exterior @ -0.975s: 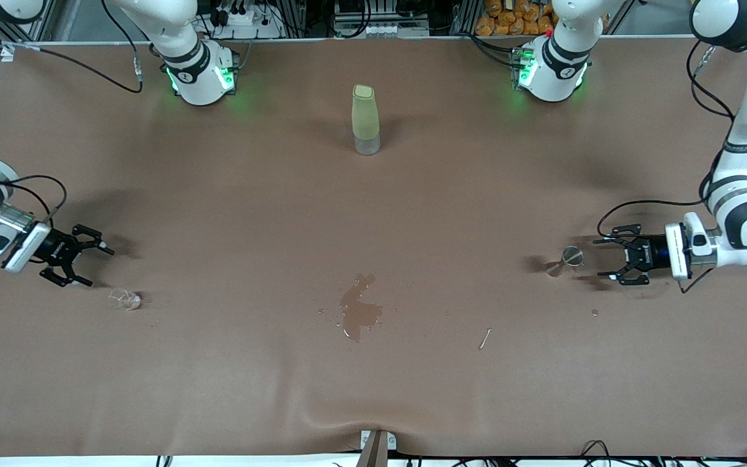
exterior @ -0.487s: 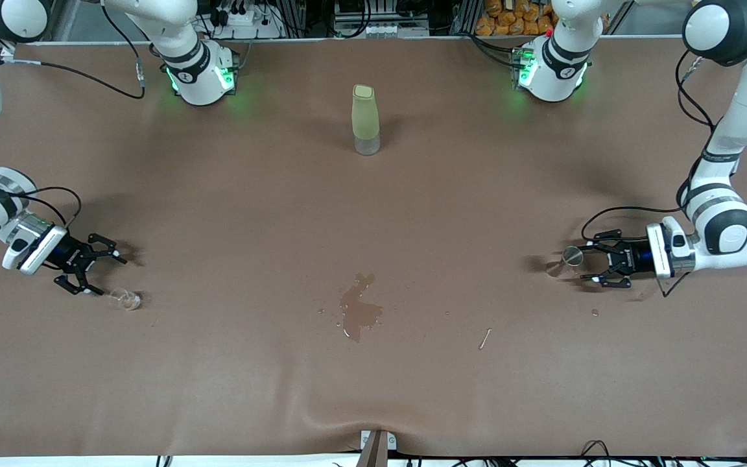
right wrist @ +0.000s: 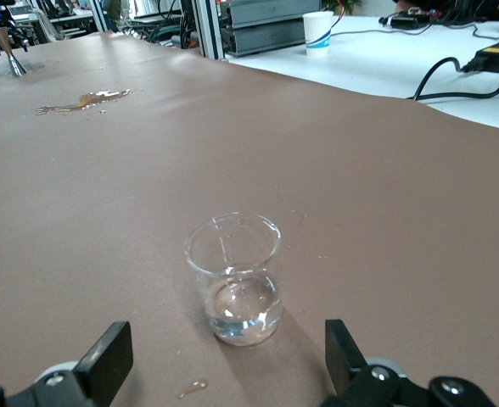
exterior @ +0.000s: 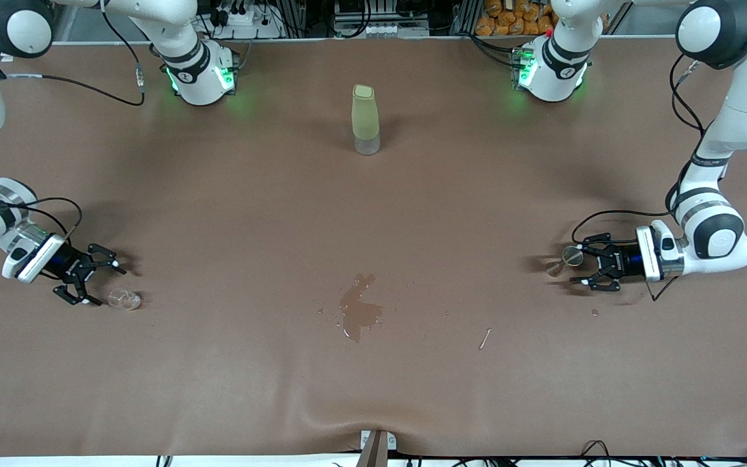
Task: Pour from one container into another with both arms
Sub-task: 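Close the left gripper on the jigger while the right gripper grasps the beaker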
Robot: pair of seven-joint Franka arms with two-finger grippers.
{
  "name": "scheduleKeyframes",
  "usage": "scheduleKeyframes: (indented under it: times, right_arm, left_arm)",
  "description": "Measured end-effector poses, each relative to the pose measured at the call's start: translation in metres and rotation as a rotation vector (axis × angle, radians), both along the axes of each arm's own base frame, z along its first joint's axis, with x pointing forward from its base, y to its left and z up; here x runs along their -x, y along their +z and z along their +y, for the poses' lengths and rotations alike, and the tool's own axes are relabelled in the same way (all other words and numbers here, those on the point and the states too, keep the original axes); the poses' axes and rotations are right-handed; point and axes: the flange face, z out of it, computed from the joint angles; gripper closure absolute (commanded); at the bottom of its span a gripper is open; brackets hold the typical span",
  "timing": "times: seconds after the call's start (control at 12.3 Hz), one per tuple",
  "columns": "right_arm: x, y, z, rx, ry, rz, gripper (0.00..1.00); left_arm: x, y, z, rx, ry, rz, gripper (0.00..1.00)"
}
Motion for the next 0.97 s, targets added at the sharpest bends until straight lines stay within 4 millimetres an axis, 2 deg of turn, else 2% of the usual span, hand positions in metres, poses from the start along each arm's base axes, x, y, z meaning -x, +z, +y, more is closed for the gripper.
scheduleKeyframes:
  times: [0.24, 0.65, 0.73, 0.97]
  right_arm:
    - [-0.005, -0.01, 0.0, -0.015, -0.008, -0.015, 0.0]
    - [-0.022, -0.002, 0.009, -0.022, 0.007, -0.05, 0.0]
    - [-0.023, -0.002, 0.01, -0.025, 0.01, -0.052, 0.0]
    - [-0.024, -0.019, 0.016, -0.056, 0.004, -0.059, 0.0]
  left_arm:
    - [-0.001, 0.0, -0.007, 0.003, -0.007, 0.0, 0.37]
    - [-0.002, -0.001, -0.009, 0.009, -0.003, 0.001, 0.4]
    - [-0.002, -0.002, -0.011, 0.009, -0.003, 0.002, 0.43]
    - [-0.002, -0.005, -0.015, 0.003, -0.004, 0.004, 0.45]
